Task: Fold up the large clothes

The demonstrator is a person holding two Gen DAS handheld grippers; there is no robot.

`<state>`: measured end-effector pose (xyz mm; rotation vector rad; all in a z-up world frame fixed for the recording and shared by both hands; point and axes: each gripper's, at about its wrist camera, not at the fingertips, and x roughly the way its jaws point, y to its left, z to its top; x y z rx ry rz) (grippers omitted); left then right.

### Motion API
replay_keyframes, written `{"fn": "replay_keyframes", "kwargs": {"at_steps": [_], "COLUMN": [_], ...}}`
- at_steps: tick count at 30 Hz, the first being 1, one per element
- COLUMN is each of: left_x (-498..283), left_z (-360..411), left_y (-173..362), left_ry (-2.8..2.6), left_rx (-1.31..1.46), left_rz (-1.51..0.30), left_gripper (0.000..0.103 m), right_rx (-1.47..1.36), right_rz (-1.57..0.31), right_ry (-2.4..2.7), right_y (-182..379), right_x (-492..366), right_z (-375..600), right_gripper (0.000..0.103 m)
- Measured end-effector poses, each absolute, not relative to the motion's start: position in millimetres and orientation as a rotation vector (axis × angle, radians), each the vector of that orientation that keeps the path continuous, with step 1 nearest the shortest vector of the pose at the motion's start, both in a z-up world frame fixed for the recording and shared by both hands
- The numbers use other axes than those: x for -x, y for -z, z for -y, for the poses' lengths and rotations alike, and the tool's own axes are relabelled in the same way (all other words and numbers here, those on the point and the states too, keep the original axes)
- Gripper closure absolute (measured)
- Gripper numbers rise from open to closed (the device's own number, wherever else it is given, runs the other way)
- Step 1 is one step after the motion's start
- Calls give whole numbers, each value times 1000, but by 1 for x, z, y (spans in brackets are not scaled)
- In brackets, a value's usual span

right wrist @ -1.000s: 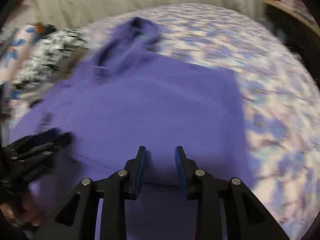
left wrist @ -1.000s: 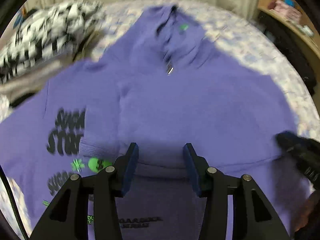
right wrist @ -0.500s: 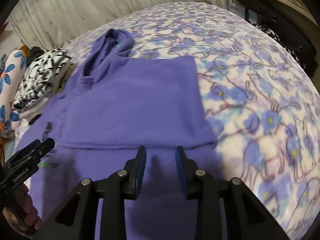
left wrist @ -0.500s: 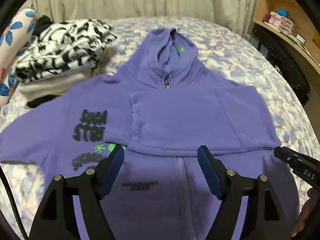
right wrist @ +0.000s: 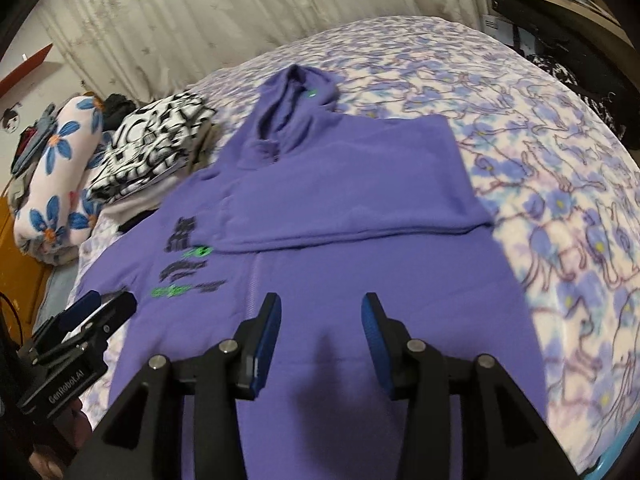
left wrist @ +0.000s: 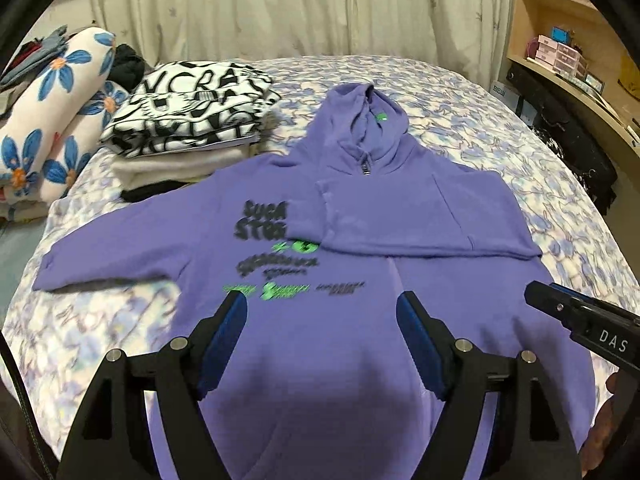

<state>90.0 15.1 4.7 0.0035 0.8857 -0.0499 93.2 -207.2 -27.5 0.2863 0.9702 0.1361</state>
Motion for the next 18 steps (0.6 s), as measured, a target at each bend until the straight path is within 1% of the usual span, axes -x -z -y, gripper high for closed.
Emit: {"fn": "replay_keyframes", "kwargs": {"at_steps": [8,18], "left_x": [-57,-47], "left_z": [-73,-159], "left_y": [-14,-13], "left_ry": [5,-93], "left_rx": [96,205], "left_rz": [-875,-856], "left_gripper": [27,27], "right_rx": [-214,-190], "right_rz": [-969,-923], "right_ry": [-204,-282], "right_y": [12,-4], "right_x": [-73,-84], "right_z": [158,92], "right_gripper": [61,61]}}
